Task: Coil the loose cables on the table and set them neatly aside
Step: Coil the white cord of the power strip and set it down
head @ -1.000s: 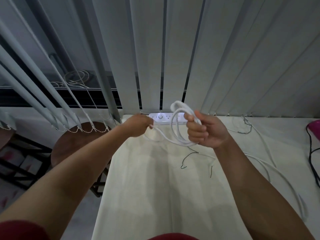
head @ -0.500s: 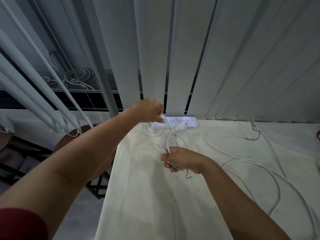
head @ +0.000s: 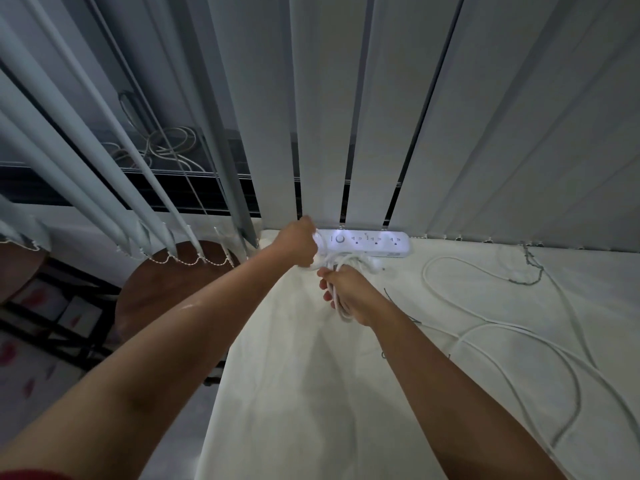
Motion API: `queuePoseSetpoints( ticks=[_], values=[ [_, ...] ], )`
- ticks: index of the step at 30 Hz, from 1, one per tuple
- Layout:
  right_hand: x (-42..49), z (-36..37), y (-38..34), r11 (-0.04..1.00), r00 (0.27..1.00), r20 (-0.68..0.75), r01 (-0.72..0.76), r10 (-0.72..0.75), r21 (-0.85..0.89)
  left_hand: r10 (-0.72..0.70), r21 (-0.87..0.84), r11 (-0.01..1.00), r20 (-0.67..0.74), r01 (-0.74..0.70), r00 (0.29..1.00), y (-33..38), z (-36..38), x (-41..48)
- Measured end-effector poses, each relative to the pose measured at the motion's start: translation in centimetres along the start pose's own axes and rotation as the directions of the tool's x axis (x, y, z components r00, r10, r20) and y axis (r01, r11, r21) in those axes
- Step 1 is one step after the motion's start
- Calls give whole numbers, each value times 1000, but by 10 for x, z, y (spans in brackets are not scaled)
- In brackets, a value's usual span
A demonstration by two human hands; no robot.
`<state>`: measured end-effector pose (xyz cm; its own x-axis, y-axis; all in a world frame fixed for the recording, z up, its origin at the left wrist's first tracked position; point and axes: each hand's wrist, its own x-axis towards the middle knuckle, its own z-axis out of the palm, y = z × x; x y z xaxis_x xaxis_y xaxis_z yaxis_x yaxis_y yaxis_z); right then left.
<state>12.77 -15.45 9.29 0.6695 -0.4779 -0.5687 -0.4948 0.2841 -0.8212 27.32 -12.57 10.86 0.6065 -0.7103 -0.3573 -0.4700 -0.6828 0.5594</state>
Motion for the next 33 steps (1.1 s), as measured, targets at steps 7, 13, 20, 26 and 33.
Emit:
queuePoseSetpoints(
  ticks=[7,13,20,26,33],
  values=[
    [2,-1,17,998,998,52,42,-39,-54,-278,-264,919,89,292,956,-30,10,13],
    [15,-4,18,988,991,-2,133,-133,78,-447,-388,770,238,507,862,-42,20,20],
    [37,-20,9,624,999,6,26,-48,781,-449,-536,556,450,635,772,-58,35,6],
    [51,-11,-1,336,998,36,-17,-49,942,-393,-543,541,512,642,764,-43,62,-3],
    [61,-3,4,394,997,-67,42,50,918,-441,-359,655,532,665,722,-51,72,5]
  ],
)
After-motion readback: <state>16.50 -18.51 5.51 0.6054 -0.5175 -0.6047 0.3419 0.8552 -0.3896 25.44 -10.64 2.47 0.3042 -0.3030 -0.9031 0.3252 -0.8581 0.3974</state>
